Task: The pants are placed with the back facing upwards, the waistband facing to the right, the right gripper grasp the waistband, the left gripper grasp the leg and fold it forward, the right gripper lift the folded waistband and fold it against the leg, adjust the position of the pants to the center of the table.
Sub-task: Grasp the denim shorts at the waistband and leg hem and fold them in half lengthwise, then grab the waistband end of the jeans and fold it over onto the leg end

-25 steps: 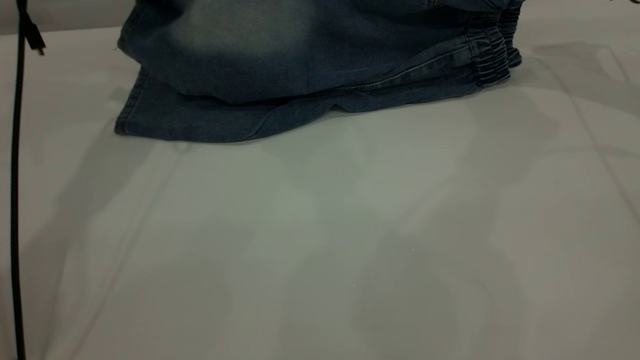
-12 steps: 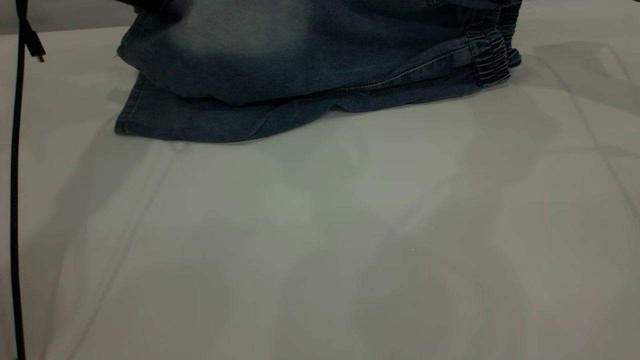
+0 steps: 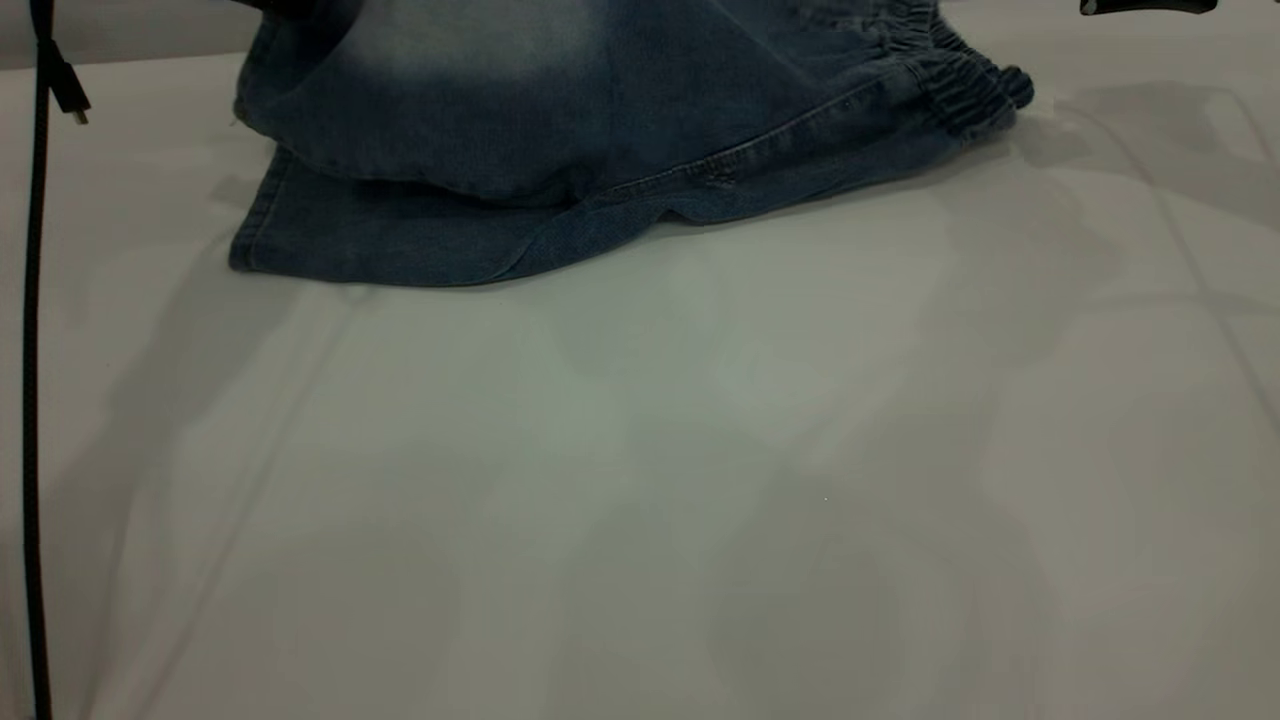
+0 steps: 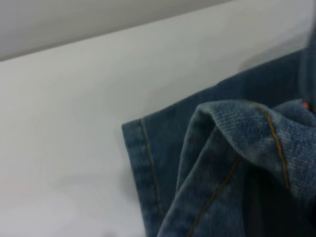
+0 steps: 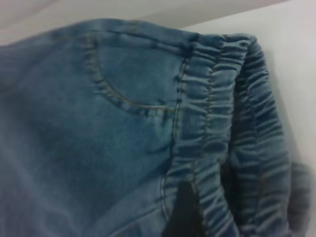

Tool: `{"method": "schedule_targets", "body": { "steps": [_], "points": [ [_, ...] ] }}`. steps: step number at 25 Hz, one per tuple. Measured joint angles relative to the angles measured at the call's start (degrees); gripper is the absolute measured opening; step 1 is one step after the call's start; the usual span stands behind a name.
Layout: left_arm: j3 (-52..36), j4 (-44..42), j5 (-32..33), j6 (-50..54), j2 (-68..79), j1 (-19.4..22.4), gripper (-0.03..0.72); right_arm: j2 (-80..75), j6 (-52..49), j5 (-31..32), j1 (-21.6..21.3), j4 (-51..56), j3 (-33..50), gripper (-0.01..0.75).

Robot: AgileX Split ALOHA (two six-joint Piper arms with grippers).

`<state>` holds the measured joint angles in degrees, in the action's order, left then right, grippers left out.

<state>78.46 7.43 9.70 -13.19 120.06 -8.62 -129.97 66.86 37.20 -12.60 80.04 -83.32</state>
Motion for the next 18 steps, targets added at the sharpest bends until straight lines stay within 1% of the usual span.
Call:
{"method": "schedule_targets", "body": {
  "steps": [2, 4, 10, 12, 14, 18],
  "points": [
    [0.0, 0.0, -0.36, 0.0, 0.0, 0.0, 0.111, 0.14, -1.87, 0.64, 0.0, -0.05, 0.0, 0.542],
    [0.0, 0.0, -0.68, 0.0, 0.0, 0.0, 0.163, 0.21, -3.06, 1.92, 0.0, -0.05, 0.0, 0.542],
    [-0.05, 0.0, -1.02, 0.0, 0.0, 0.0, 0.421, 0.21, -4.95, 3.8, 0.0, -0.05, 0.0, 0.545],
    [-0.05, 0.0, -1.44, 0.0, 0.0, 0.0, 0.476, 0.21, -5.98, 4.65, 0.0, -0.05, 0.0, 0.545],
    [-0.05, 0.0, -1.48, 0.0, 0.0, 0.0, 0.507, 0.21, -7.55, 5.26, 0.0, -0.52, 0.0, 0.545],
    [0.0, 0.0, -1.26, 0.0, -0.21, 0.0, 0.521, 0.21, -11.05, 9.07, -0.06, -4.61, 0.0, 0.545]
  ]
}}
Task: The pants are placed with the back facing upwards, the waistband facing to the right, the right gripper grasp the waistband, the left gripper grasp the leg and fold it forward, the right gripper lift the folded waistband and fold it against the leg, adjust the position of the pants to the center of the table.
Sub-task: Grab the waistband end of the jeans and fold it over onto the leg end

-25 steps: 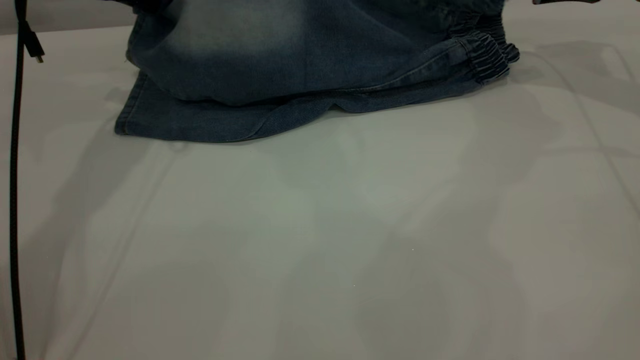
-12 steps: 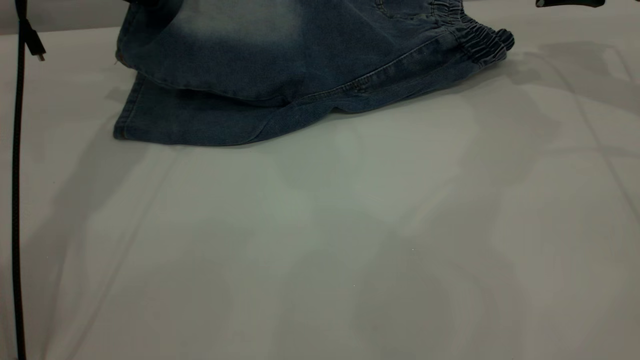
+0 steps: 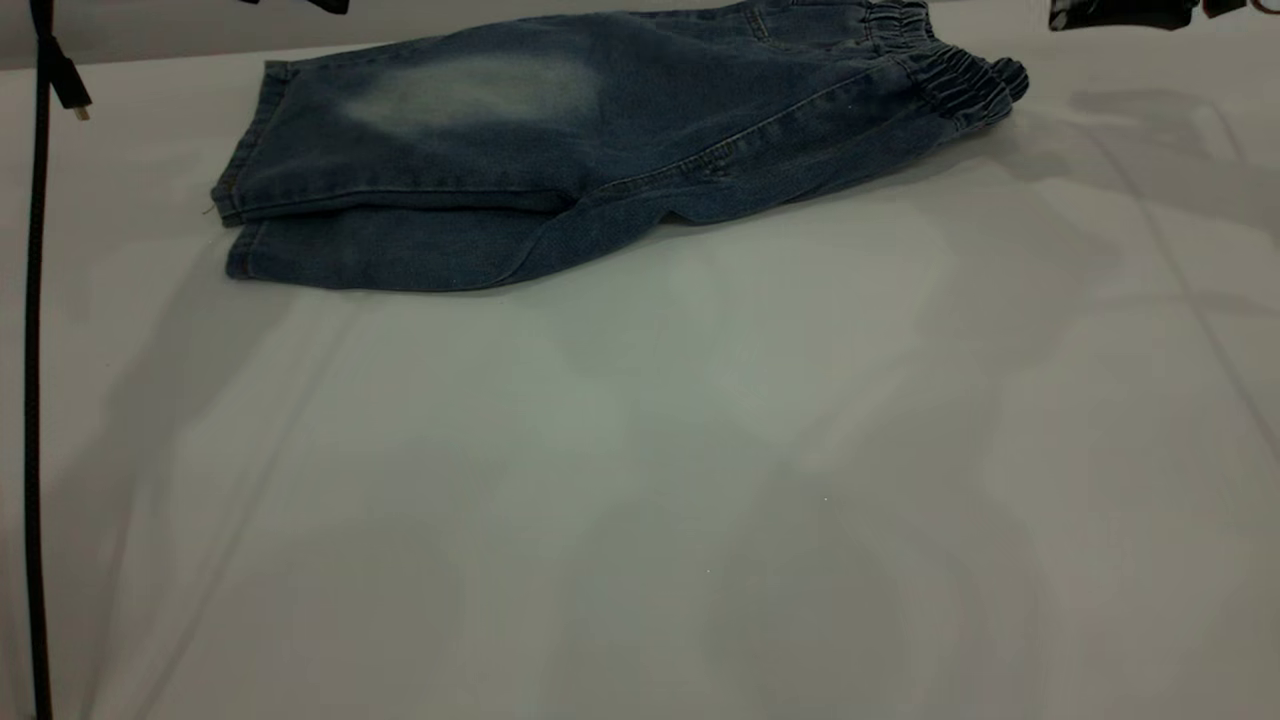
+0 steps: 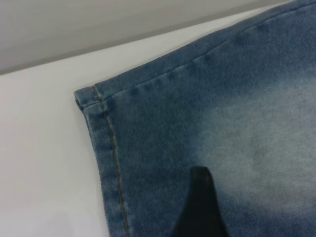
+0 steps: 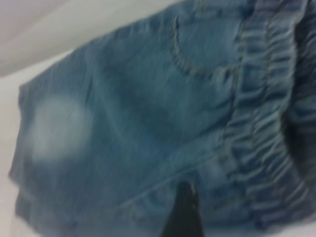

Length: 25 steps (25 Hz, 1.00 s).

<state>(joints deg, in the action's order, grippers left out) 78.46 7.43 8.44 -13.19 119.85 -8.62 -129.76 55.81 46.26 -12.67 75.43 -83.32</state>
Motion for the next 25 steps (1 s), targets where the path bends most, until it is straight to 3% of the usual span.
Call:
{"method": "schedule_targets", "body": {
  "steps": [11, 25],
  "points": [
    [0.0, 0.02, 6.26, -0.05, -5.84, -0.69, 0.522, -5.64, -3.84, 1.86, 0.08, -2.13, 0.05, 0.547],
    [0.0, 0.02, 6.39, -0.05, -6.76, -0.69, 0.522, -9.74, 3.92, -0.09, 0.08, 9.75, 0.0, 0.547]
  ]
}}
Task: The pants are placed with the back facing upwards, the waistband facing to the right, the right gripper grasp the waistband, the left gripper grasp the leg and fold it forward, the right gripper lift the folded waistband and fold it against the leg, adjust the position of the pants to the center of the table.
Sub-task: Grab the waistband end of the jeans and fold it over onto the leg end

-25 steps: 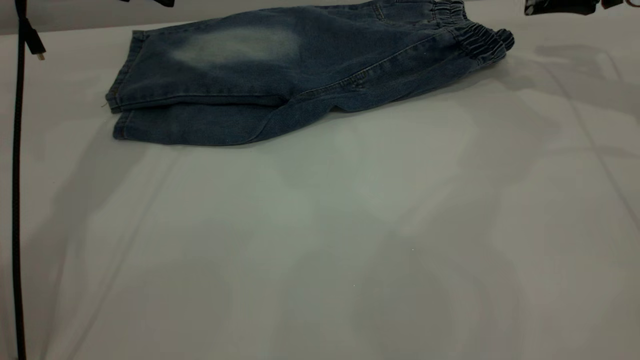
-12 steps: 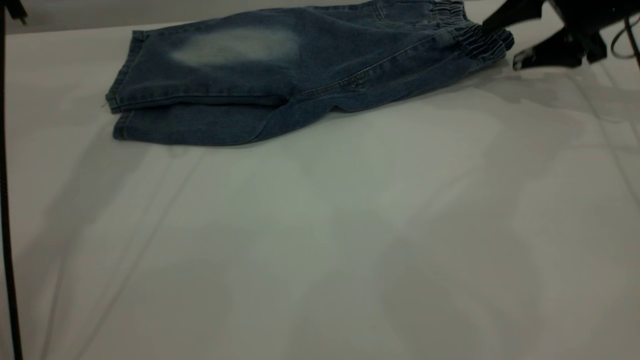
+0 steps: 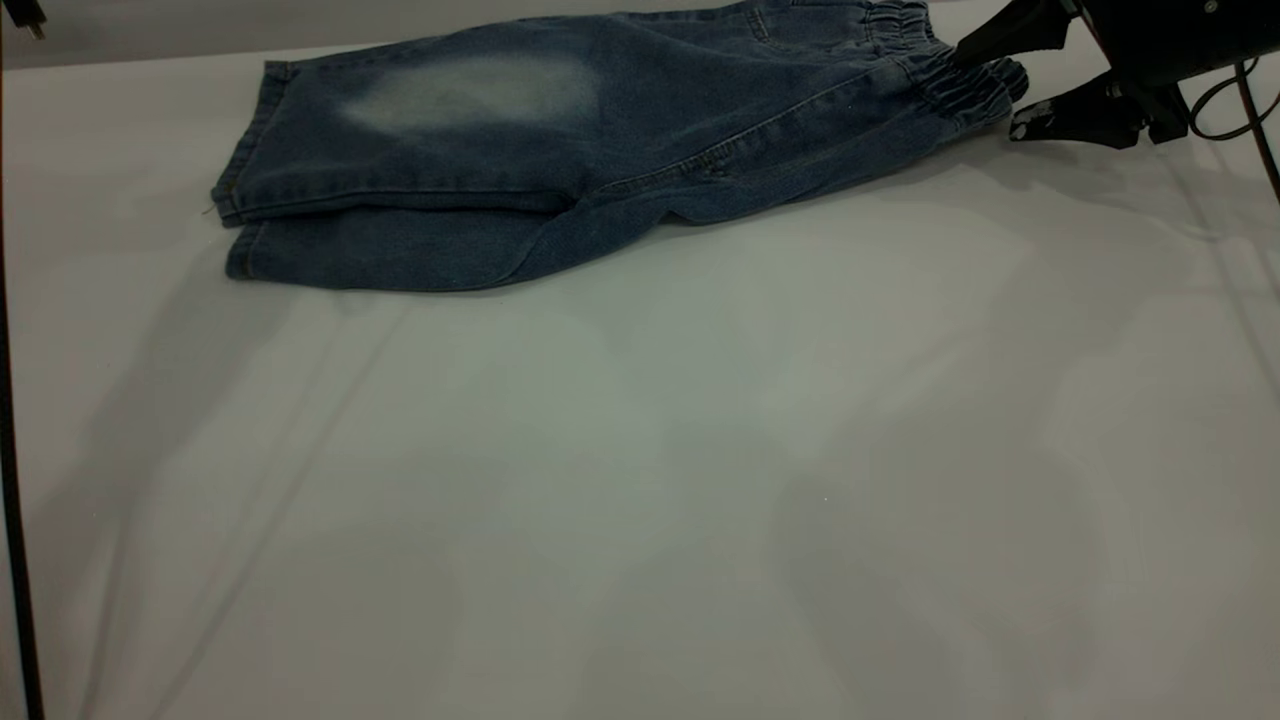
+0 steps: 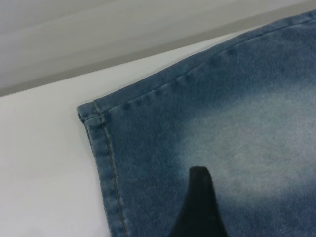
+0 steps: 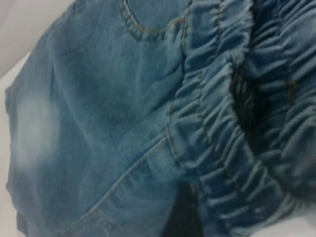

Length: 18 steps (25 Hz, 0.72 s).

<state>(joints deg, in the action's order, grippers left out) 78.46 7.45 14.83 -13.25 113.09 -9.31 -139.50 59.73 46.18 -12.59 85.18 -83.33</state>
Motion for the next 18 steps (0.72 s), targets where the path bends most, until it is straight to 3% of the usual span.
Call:
{"method": "schedule_targets", "body": {
  "steps": [18],
  "points": [
    [0.0, 0.0, -0.4, 0.0, 0.0, 0.0, 0.522, -4.53, 0.14, 1.35, 0.05, 4.93, -4.58, 0.535]
  ]
}}
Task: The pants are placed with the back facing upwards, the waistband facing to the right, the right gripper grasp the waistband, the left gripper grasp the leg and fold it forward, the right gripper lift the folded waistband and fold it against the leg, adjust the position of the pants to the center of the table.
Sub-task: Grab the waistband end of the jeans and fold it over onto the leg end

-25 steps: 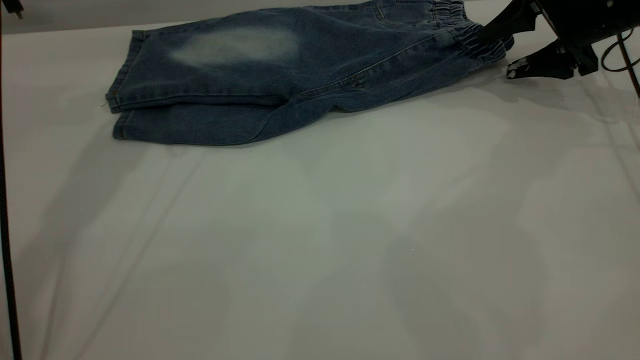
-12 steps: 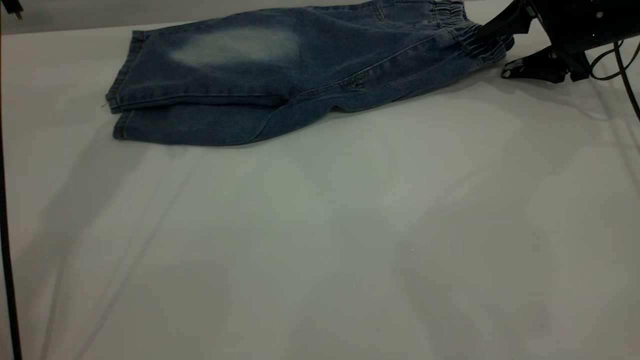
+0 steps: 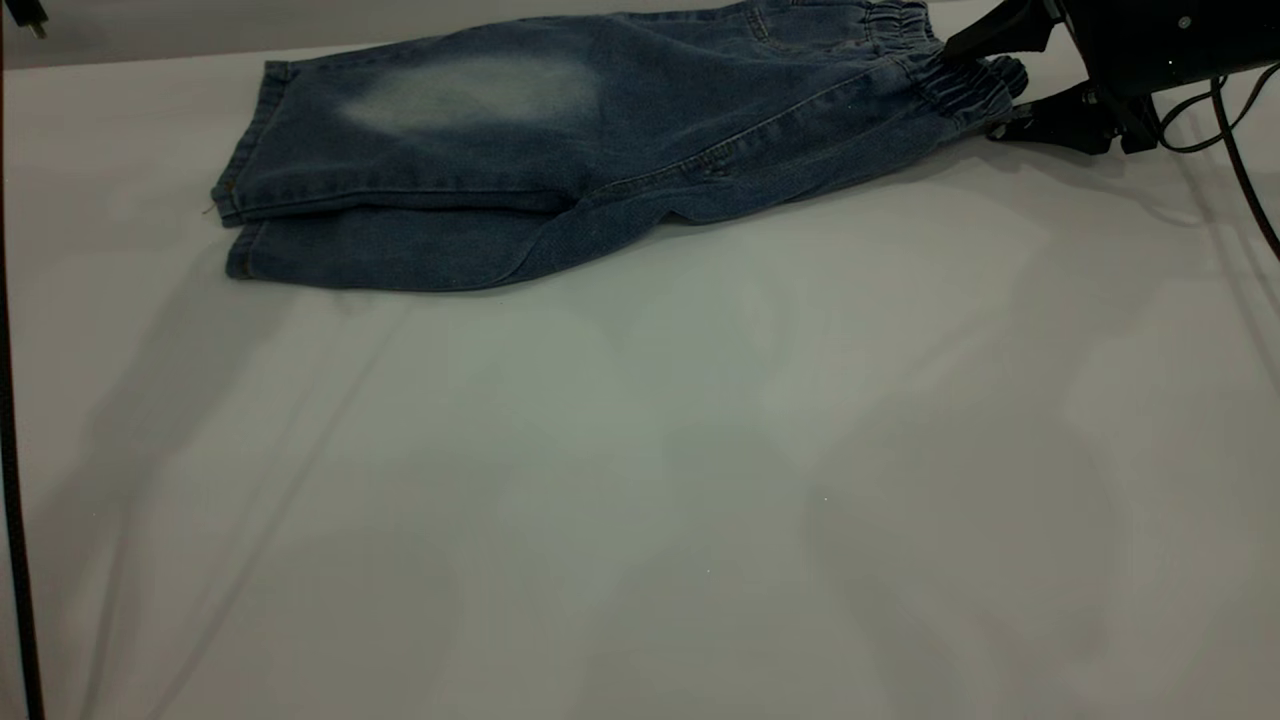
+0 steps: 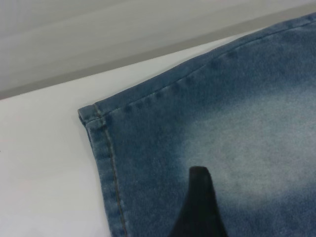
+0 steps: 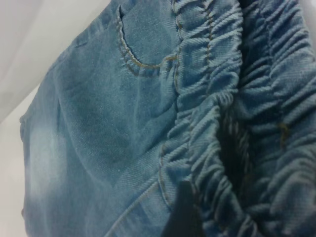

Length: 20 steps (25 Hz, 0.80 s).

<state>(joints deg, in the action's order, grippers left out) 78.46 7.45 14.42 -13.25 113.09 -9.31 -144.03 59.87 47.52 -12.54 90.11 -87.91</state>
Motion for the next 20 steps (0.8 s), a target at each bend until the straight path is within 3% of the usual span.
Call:
{"method": "schedule_targets", "body": {
  "steps": [4, 13, 20],
  "points": [
    [0.0, 0.0, 0.0, 0.0, 0.0, 0.0, 0.522, 0.0, 0.06, 0.08, 0.0, 0.0, 0.0, 0.462],
    [0.0, 0.0, -0.96, 0.0, 0.0, 0.0, 0.522, 0.0, 0.46, 3.47, 0.0, 0.0, 0.0, 0.104],
    [1.56, 0.0, 1.9, -0.18, 0.39, 0.0, 0.522, 0.05, 0.4, 5.14, 0.0, -0.48, -0.38, 0.096]
  ]
}}
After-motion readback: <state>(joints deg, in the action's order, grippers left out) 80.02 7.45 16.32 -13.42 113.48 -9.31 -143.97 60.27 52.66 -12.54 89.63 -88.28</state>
